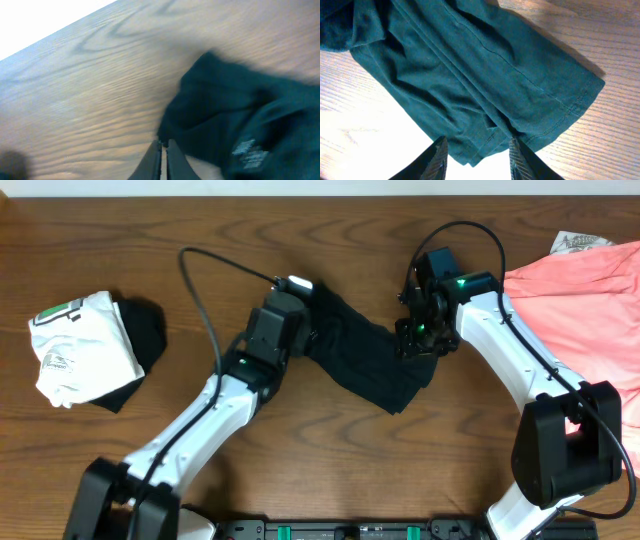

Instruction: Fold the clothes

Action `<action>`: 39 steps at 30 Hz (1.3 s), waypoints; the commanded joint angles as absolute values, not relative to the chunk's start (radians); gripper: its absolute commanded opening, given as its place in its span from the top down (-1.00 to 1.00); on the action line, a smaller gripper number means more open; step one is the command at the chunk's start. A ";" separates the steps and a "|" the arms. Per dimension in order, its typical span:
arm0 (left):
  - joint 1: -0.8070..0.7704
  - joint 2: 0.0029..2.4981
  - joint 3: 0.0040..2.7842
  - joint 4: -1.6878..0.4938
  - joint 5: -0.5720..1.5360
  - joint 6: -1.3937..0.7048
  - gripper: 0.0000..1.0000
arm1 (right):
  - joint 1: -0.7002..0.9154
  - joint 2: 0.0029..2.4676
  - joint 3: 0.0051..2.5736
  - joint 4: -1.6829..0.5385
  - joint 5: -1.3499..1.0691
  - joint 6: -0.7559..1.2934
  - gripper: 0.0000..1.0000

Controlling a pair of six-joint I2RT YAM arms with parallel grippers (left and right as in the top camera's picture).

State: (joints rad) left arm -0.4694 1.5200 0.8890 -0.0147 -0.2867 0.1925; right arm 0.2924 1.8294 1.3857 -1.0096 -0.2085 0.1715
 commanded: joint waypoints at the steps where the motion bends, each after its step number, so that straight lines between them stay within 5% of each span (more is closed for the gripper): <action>1: -0.467 1.576 0.934 0.026 -0.422 0.443 0.39 | 0.299 1.814 1.393 -1.017 -0.219 0.157 0.23; 18: -0.556 1.827 0.934 0.196 -0.374 0.684 0.27 | 0.210 1.814 1.393 -1.063 -0.215 0.156 0.23; 30: -0.760 1.922 0.934 0.141 -0.374 0.684 0.27 | 0.210 1.814 1.393 -1.055 -0.218 0.156 0.24; 39: -0.773 1.935 0.934 0.120 -0.493 0.677 0.27 | 0.210 1.814 1.393 -1.055 -0.218 0.156 0.23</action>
